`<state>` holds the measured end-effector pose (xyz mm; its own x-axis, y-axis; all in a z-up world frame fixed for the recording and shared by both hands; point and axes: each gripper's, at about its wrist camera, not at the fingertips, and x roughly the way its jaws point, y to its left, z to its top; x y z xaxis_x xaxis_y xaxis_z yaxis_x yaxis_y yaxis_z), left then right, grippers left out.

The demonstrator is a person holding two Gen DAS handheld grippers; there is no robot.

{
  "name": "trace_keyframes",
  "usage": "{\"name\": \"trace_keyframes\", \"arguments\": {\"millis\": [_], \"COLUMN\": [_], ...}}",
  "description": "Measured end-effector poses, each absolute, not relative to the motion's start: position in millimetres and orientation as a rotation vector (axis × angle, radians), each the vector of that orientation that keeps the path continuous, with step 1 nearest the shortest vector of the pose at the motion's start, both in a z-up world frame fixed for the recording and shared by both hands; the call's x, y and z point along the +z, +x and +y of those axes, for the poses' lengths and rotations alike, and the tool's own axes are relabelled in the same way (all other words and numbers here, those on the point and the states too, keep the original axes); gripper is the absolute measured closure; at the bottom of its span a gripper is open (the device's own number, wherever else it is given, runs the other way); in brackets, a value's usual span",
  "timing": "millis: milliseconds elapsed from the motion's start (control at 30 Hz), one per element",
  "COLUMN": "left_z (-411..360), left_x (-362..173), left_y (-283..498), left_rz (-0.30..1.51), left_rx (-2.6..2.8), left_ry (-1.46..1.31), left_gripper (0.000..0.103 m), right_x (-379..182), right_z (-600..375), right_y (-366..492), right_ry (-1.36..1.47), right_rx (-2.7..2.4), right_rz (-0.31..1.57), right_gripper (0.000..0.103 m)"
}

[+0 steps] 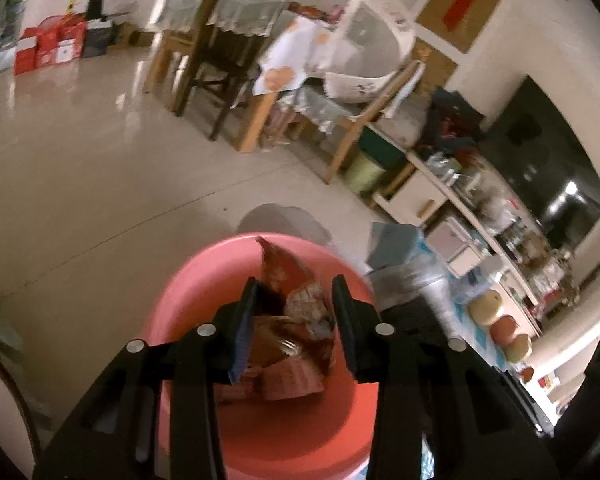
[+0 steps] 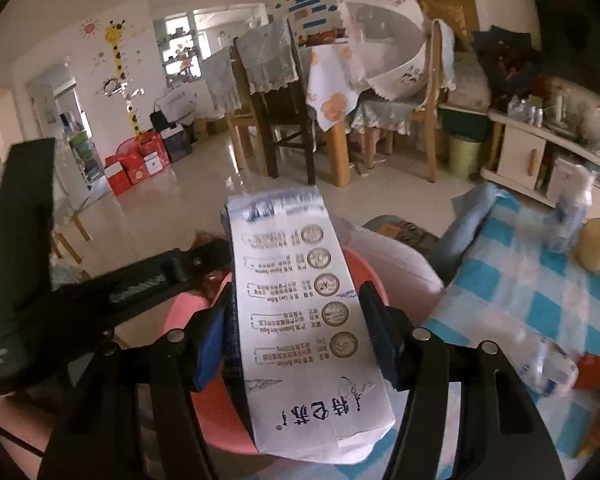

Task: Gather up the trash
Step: 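Carry the candy with the left tool and packet with the right into the pink bucket, release, then move both open tools back over the table toward the remaining snack bags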

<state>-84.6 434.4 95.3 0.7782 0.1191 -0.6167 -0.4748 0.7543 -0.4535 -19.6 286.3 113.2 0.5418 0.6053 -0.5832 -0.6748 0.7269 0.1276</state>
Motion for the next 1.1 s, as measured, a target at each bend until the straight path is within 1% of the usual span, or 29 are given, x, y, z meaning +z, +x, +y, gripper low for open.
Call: {"name": "trace_keyframes", "arguments": {"millis": [33, 67, 133, 200, 367, 700, 900, 967, 1100], "left_z": [437.2, 438.2, 436.9, 433.1, 416.7, 360.5, 326.0, 313.6, 291.2], "left_x": [93.6, 93.3, 96.4, 99.5, 107.6, 130.5, 134.3, 136.0, 135.1], "left_y": [-85.7, -86.4, -88.1, -86.6, -83.2, -82.0, -76.8, -75.2, -70.7], "left_rz": [0.607, 0.612, 0.606, 0.602, 0.579, 0.434, 0.437, 0.447, 0.49], "left_rx": [0.367, 0.393, 0.413, 0.428, 0.431, 0.322, 0.255, 0.231, 0.179], "left_ry": [-0.646, -0.649, -0.642, -0.622, -0.557, -0.378, -0.286, -0.258, -0.22], "left_gripper": [0.038, 0.026, 0.024, 0.017, 0.014, 0.011, 0.011, 0.011, 0.011], "right_x": [109.4, 108.3, 109.3, 111.4, 112.6, 102.4, 99.5, 98.9, 97.2], "right_z": [285.9, 282.4, 268.5, 253.7, 219.2, 158.5, 130.2, 120.5, 104.3], "right_y": [-17.2, -15.3, -20.2, -27.7, -37.9, -71.3, -90.9, -96.4, -103.7], "right_ry": [-0.104, -0.084, -0.046, -0.045, -0.039, -0.121, -0.137, -0.133, -0.118], "right_rx": [0.756, 0.753, 0.727, 0.682, 0.594, 0.473, 0.437, 0.424, 0.404], "right_rz": [0.652, 0.652, 0.625, 0.595, 0.582, 0.58, 0.566, 0.563, 0.564], "right_gripper": [0.029, 0.021, 0.014, 0.012, 0.011, 0.011, 0.011, 0.008, 0.008]}}
